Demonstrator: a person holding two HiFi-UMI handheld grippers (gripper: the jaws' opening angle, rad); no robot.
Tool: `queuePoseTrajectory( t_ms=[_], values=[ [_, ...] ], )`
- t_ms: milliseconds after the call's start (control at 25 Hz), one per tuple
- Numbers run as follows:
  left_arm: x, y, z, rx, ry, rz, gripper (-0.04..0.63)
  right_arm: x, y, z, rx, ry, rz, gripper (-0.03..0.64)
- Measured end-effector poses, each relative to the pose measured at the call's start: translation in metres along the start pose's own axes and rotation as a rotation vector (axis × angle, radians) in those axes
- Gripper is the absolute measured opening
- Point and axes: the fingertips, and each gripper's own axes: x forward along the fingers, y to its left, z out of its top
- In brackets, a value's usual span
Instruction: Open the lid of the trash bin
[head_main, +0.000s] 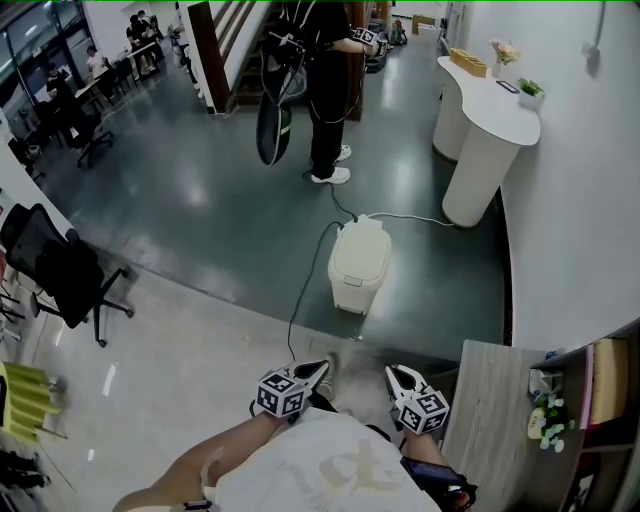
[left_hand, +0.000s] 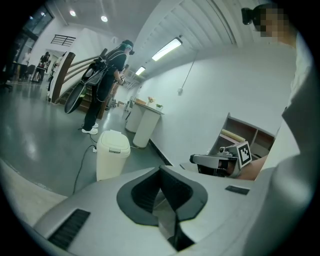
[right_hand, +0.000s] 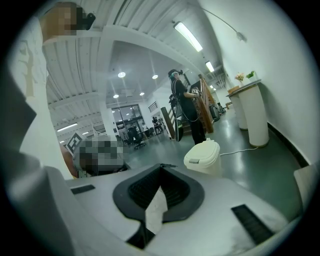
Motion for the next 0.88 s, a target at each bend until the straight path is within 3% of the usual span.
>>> queuePoseTrajectory(
  t_ms=[440, 880],
  values=[
    [0.035, 0.006, 0.008, 0.005, 0.038, -0.026, 0.014, 0.010, -0.028, 0.001, 0.034, 0.020, -0.022, 0.002],
    [0.091, 0.043, 0.053, 0.002, 0.035, -0.041, 0.014, 0.047, -0.080, 0.029, 0.027, 0.037, -0.051, 0.003]
  ],
)
